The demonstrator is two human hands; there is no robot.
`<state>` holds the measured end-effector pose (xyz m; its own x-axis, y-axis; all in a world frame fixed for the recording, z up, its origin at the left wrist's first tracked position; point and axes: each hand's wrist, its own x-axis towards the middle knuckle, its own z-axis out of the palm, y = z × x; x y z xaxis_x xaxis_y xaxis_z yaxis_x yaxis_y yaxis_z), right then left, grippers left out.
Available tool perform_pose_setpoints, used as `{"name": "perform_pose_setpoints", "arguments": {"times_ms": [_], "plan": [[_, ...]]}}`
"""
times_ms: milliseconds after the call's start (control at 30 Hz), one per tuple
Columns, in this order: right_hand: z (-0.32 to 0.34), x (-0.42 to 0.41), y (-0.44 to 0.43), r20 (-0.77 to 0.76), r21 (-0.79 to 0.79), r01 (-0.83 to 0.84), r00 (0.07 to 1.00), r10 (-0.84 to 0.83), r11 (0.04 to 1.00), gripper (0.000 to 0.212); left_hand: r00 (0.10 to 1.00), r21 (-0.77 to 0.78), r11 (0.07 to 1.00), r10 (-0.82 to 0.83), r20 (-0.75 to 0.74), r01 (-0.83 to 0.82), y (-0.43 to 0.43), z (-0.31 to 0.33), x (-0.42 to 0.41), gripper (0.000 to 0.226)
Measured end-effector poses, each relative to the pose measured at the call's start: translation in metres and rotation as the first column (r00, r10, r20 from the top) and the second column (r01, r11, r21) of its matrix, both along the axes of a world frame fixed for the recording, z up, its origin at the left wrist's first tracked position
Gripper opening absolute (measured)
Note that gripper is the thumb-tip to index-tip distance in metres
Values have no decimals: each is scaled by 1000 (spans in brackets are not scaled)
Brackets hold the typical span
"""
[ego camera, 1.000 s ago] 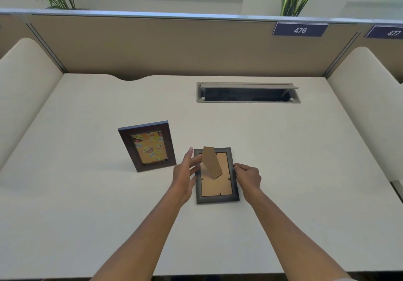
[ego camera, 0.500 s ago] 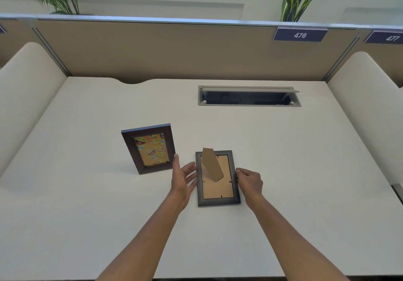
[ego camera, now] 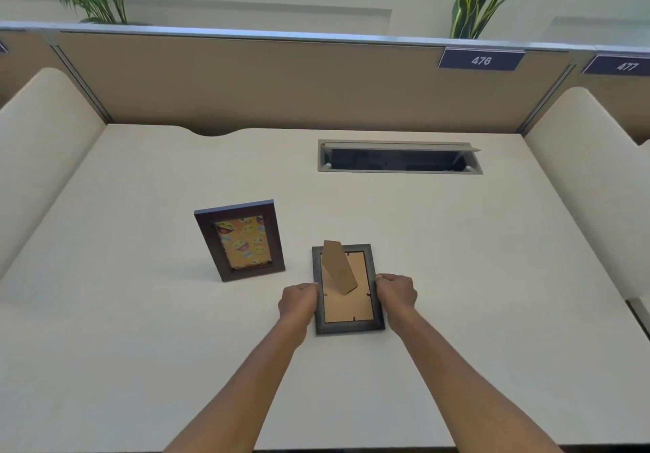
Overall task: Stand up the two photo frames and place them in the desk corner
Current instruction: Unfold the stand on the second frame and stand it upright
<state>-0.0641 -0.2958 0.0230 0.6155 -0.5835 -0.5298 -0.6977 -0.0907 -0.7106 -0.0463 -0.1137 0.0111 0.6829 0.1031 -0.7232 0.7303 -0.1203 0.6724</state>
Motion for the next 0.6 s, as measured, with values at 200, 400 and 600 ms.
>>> {"name": "perform_pose_setpoints", "arguments": {"times_ms": [200,400,600], "plan": [[2,0,4,-13,41,21,1000,-20,999,27,996,-30,996,87,-28,-88,1,-3,4,21],[4,2,-4,-8,82,54,999,-54,995,29,992,-99,987,122,-45,-126,7,3,7,10],[12,9,-19,9,121,28,1000,-30,992,31,992,-124,984,128,-5,-128,14,13,11,11]]}}
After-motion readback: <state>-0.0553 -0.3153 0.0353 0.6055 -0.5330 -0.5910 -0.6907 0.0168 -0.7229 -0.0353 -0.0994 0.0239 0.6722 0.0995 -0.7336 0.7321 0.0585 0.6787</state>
